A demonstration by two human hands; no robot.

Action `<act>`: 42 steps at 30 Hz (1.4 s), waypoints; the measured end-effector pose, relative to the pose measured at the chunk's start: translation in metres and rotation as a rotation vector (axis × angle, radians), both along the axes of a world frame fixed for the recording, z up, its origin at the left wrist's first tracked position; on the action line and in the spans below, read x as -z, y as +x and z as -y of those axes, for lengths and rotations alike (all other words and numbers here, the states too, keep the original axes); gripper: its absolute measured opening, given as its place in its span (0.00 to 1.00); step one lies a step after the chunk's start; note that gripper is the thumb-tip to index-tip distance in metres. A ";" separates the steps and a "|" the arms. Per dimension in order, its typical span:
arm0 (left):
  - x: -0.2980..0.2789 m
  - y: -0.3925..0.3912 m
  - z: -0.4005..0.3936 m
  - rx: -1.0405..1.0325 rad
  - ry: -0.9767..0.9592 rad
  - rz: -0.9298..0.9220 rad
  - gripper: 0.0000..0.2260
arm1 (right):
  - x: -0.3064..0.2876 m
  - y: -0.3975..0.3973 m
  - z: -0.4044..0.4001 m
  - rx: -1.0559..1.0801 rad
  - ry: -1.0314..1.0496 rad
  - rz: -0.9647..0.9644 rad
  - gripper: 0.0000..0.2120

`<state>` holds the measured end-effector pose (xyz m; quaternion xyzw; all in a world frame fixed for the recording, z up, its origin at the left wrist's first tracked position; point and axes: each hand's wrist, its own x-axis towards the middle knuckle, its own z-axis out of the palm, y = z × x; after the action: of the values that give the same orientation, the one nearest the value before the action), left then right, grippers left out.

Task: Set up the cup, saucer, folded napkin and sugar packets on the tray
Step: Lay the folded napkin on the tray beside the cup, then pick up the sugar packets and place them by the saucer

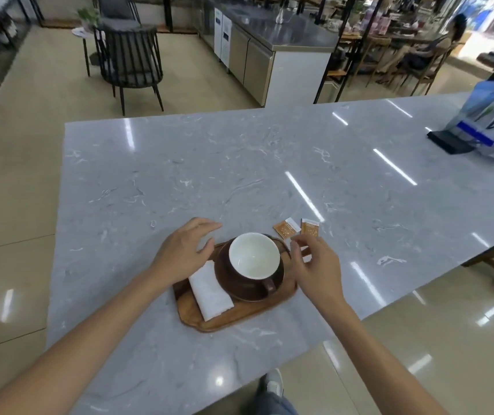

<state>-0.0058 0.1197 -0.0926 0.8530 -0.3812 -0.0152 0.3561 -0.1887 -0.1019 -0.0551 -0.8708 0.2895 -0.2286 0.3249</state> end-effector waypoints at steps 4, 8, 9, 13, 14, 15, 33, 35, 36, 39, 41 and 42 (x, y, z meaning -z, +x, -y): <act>-0.003 0.022 0.036 -0.042 0.097 -0.061 0.17 | 0.025 0.035 0.064 -0.084 -0.036 -0.234 0.13; -0.004 0.039 0.077 -0.020 0.195 -0.078 0.17 | 0.041 0.072 0.109 -0.130 -0.085 -0.390 0.25; -0.006 0.041 0.089 -0.018 0.223 -0.088 0.17 | 0.044 0.080 0.116 -0.155 -0.106 -0.437 0.28; -0.013 0.046 0.138 0.005 0.348 -0.145 0.16 | 0.056 0.100 0.135 -0.253 -0.128 -0.540 0.33; -0.015 0.045 0.149 0.013 0.370 -0.175 0.16 | 0.058 0.103 0.139 -0.276 -0.118 -0.548 0.33; -0.018 0.045 0.158 0.023 0.395 -0.207 0.15 | 0.060 0.106 0.143 -0.300 -0.095 -0.550 0.33; -0.031 0.009 0.218 -0.069 0.251 -0.507 0.08 | 0.021 0.125 0.189 -0.662 0.615 -0.181 0.05; -0.038 0.004 0.218 -0.132 0.150 -0.530 0.07 | 0.010 0.125 0.190 -0.678 0.667 -0.123 0.04; -0.041 0.002 0.218 -0.149 0.103 -0.536 0.06 | 0.006 0.126 0.191 -0.681 0.686 -0.092 0.03; -0.050 -0.004 0.220 -0.161 -0.018 -0.564 0.04 | -0.003 0.126 0.191 -0.667 0.730 -0.023 0.01; -0.054 -0.007 0.222 -0.194 -0.058 -0.549 0.05 | -0.006 0.127 0.194 -0.658 0.779 0.003 0.02; -0.056 -0.008 0.223 -0.216 -0.076 -0.534 0.05 | -0.006 0.128 0.197 -0.643 0.792 0.002 0.02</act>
<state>-0.0139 -0.1030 -0.0370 0.8405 -0.1811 -0.1870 0.4751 -0.0610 -0.2993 -0.0493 -0.7256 0.0710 0.0092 0.6844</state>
